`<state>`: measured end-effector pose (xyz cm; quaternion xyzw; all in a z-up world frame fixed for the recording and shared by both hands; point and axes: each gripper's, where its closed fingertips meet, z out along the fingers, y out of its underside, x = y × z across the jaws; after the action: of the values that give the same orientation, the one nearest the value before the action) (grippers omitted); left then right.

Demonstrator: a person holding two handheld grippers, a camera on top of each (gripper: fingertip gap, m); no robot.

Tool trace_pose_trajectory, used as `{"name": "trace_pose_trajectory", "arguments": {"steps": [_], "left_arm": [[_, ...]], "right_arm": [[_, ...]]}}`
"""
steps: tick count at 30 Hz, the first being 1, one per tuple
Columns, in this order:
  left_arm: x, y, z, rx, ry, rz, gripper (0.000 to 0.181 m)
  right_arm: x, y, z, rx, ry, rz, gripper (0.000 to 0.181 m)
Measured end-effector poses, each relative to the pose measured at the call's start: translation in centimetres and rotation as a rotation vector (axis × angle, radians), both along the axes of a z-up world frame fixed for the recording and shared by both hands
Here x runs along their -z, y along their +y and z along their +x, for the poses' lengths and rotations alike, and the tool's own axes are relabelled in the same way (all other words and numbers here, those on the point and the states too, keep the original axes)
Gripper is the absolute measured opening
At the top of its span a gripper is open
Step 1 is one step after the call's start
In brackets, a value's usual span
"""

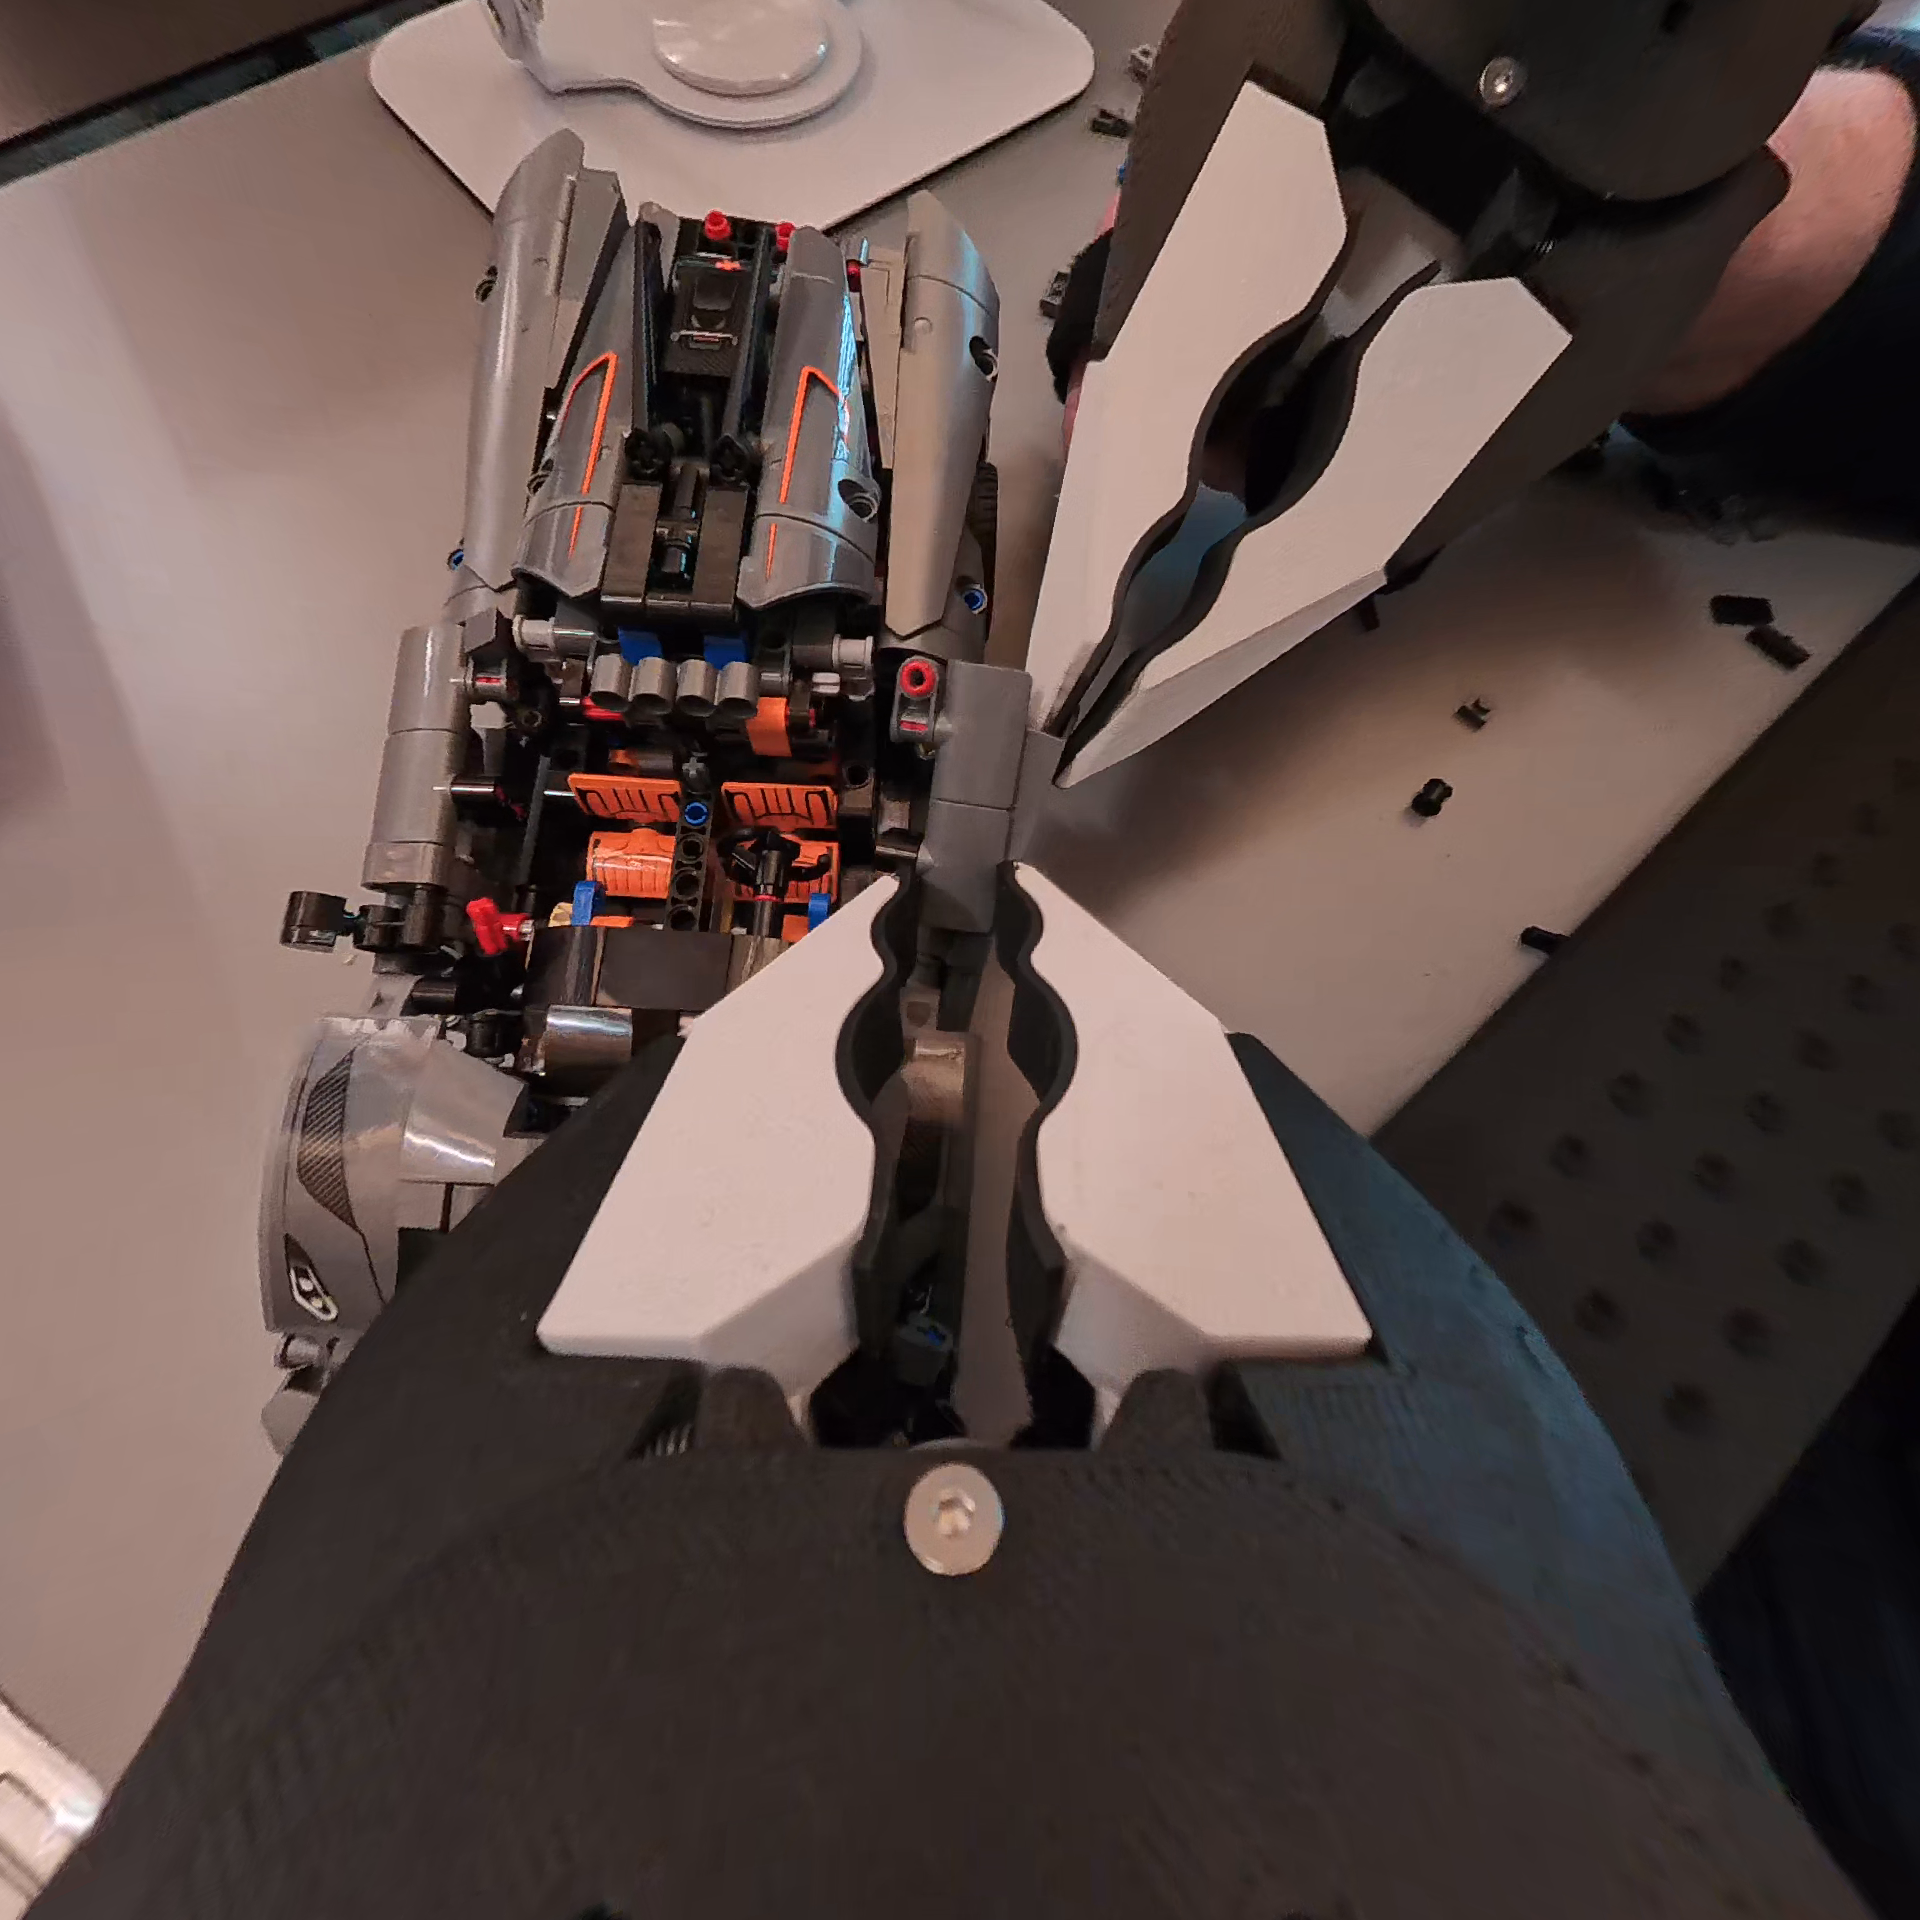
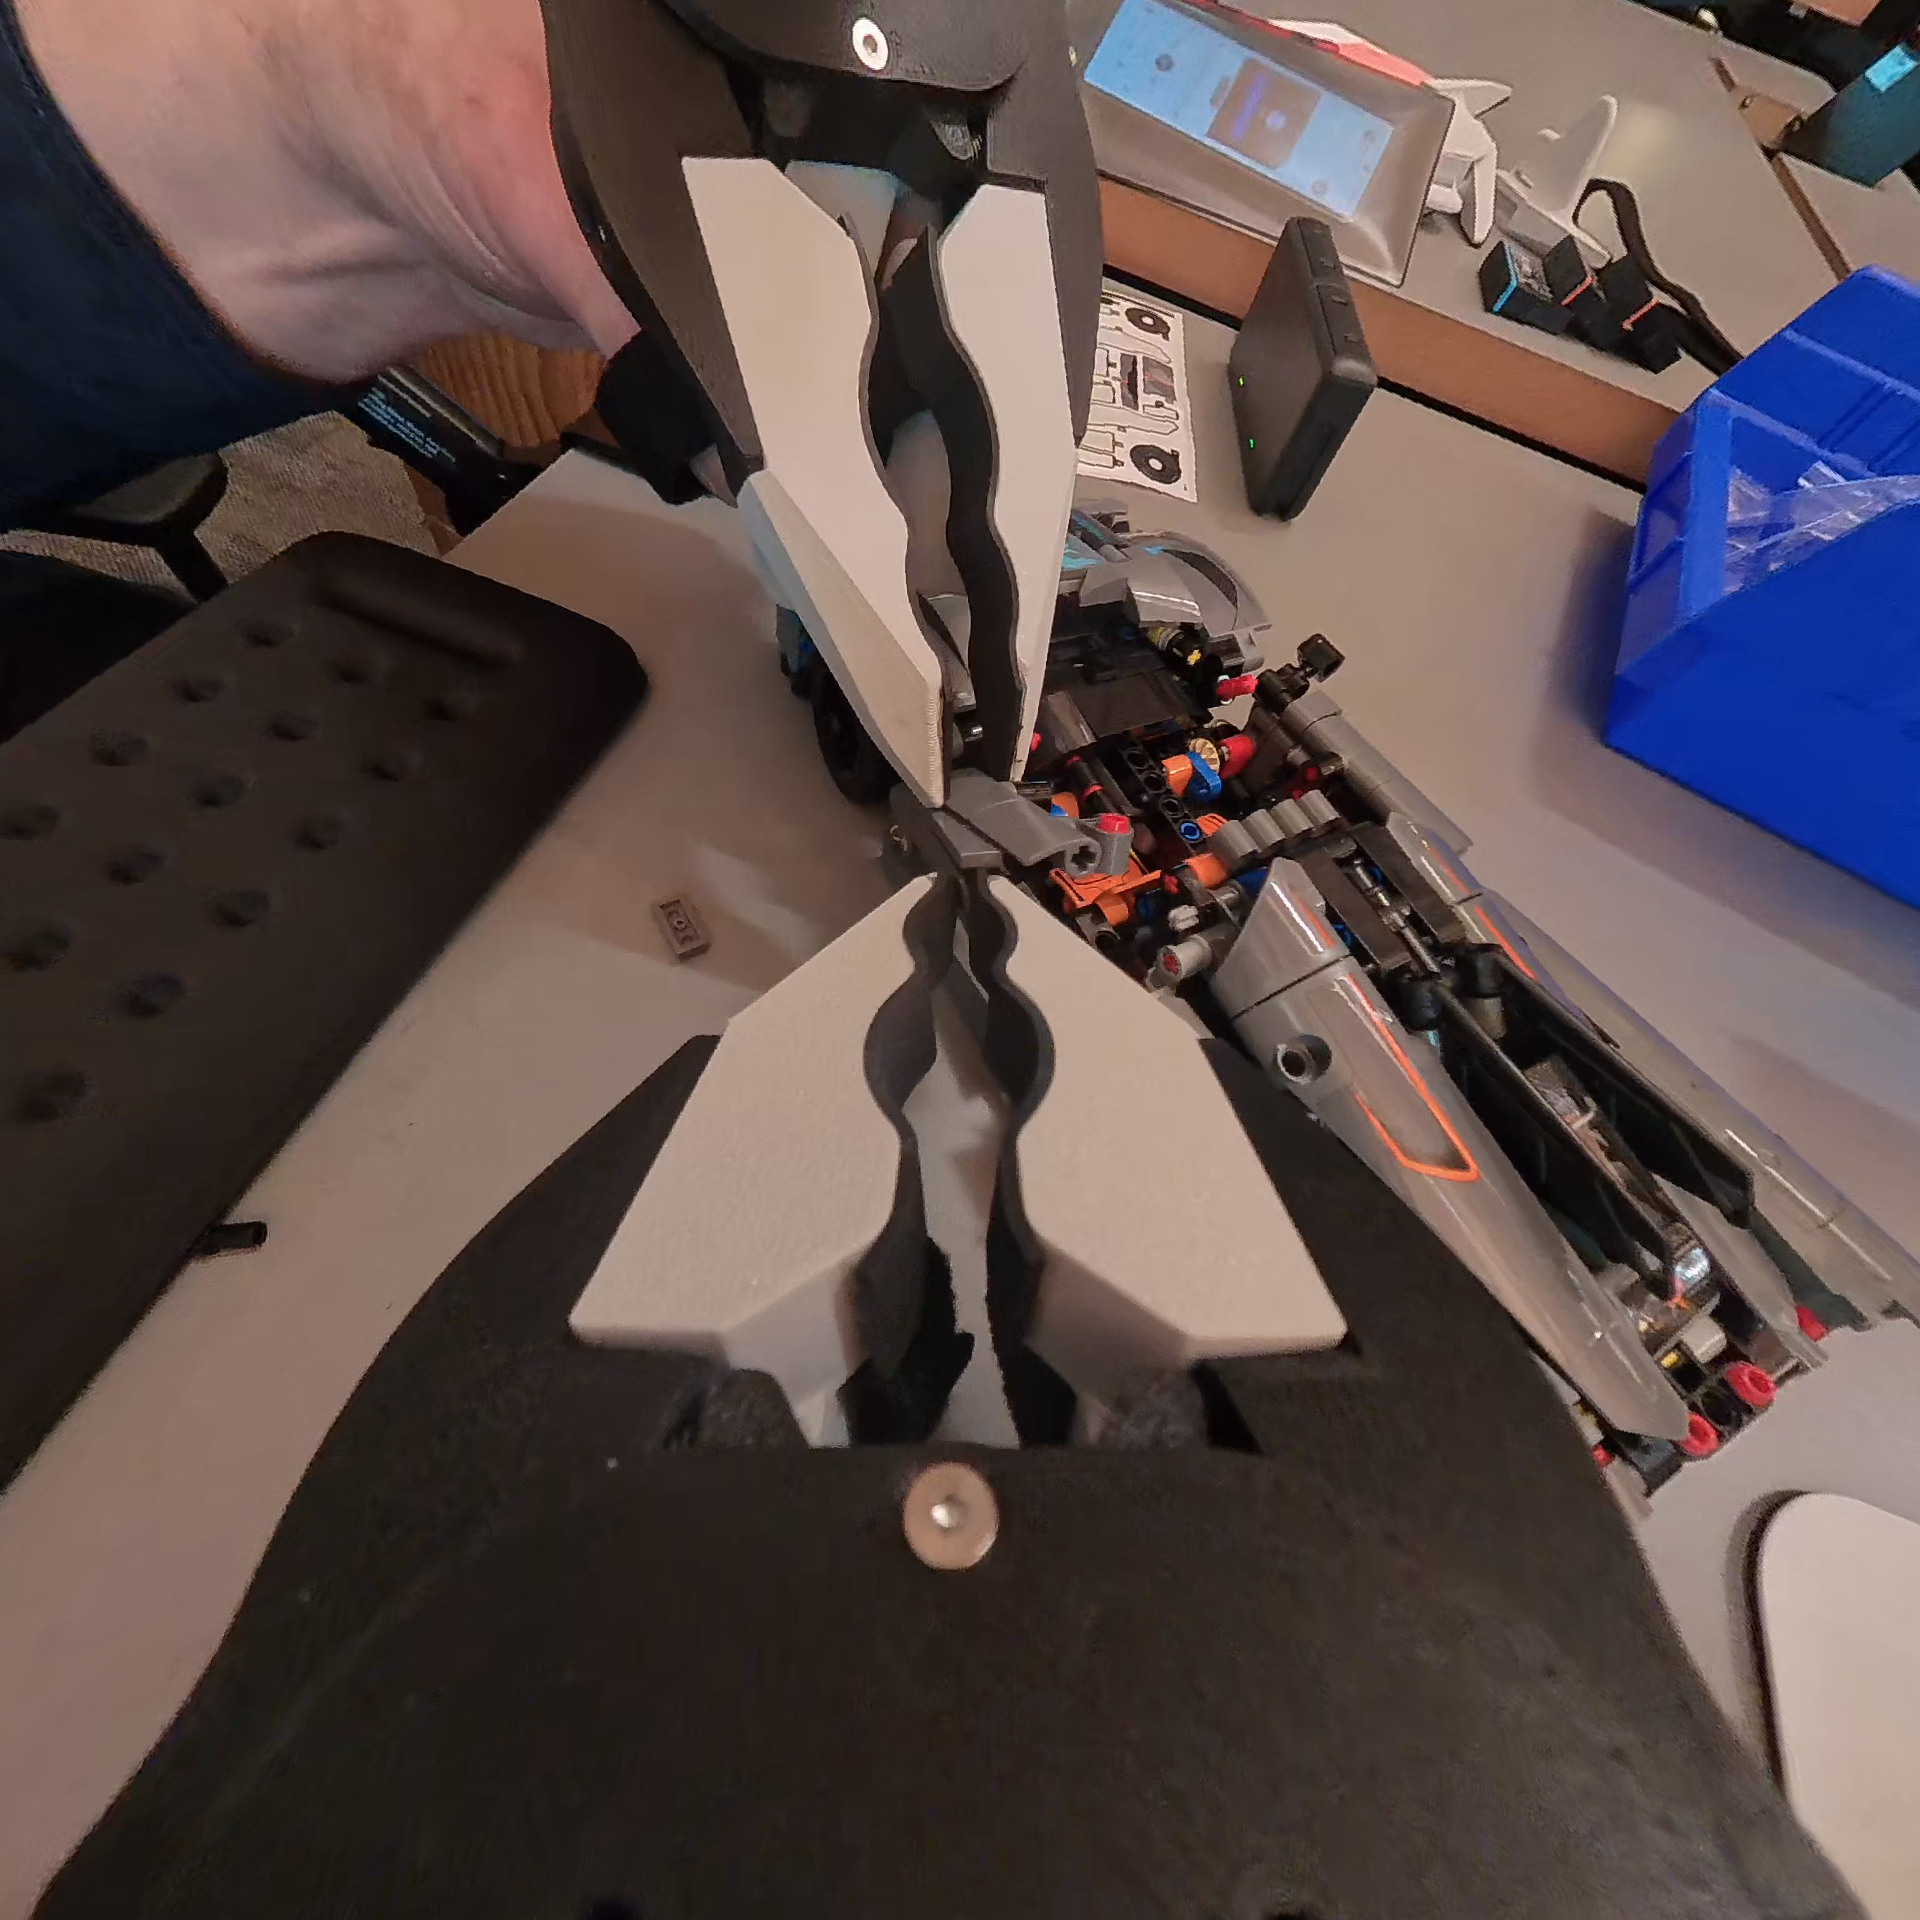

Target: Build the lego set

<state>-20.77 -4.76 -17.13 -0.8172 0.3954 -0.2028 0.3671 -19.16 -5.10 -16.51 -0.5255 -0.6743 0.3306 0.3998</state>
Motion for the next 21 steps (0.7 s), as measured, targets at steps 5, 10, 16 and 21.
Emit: {"name": "trace_pose_trajectory", "arguments": {"steps": [5, 10, 16, 21], "left_arm": [[-0.09, 0.13, -0.05, -0.034, 0.004, 0.001, 0.012], [-0.15, 0.32, -0.06, -0.074, -0.048, -0.033, 0.012], [-0.19, 0.52, -0.09, -0.098, -0.078, -0.030, 0.011], [-0.22, 0.57, -0.10, -0.106, -0.101, -0.035, 0.011]], "right_arm": [[-0.03, -0.05, -0.03, 0.003, -0.003, 0.008, 0.000], [-0.01, 0.05, -0.05, 0.009, -0.006, 0.018, 0.000], [0.01, 0.16, -0.04, 0.015, -0.005, 0.017, 0.000], [0.02, 0.15, -0.06, 0.015, -0.003, 0.021, 0.000]]}}
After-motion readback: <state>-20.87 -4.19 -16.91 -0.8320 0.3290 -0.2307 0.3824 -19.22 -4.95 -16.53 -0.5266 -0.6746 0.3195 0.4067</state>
